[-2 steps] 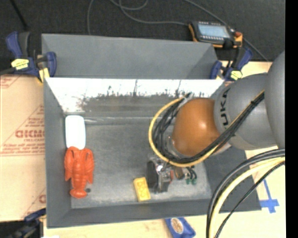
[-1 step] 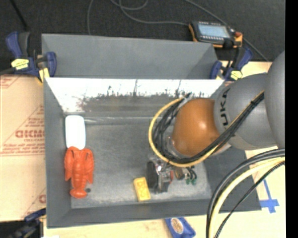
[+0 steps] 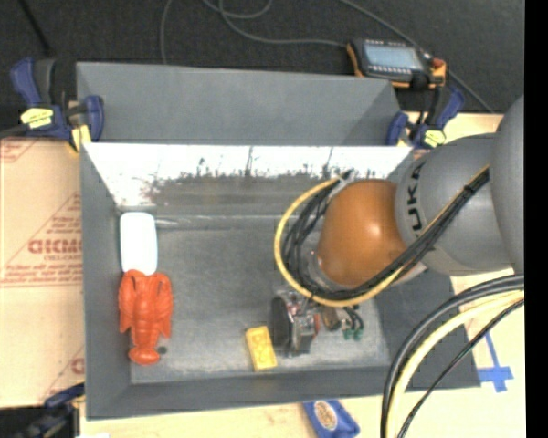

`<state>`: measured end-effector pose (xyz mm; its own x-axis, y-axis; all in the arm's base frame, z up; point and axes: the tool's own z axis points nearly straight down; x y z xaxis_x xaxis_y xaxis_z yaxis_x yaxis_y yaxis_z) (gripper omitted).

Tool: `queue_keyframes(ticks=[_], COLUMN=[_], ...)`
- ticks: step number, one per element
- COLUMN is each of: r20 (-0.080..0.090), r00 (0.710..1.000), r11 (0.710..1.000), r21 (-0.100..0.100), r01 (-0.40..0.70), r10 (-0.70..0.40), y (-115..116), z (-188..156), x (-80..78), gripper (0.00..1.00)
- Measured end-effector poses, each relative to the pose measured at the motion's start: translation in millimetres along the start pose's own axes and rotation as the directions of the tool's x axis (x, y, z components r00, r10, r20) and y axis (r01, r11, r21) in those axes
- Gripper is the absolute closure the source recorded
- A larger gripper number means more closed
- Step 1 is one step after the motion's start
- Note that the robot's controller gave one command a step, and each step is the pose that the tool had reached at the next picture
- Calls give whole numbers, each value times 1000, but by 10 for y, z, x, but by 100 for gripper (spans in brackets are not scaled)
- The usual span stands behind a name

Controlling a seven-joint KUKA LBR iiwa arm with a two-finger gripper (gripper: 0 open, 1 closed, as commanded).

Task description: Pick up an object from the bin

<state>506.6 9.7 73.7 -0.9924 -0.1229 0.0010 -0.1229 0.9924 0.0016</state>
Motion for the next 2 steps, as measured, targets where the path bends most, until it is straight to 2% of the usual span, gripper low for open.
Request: queue_keyframes(ticks=[1, 2], r20=[-3, 2], r00=[1000, 1000], r11=[1000, 1000], r21=[1, 2], r01=[-1, -2], r10=[1, 2], y=[-4, -9], z=[-154, -263], x=[6, -6], gripper=[100, 100])
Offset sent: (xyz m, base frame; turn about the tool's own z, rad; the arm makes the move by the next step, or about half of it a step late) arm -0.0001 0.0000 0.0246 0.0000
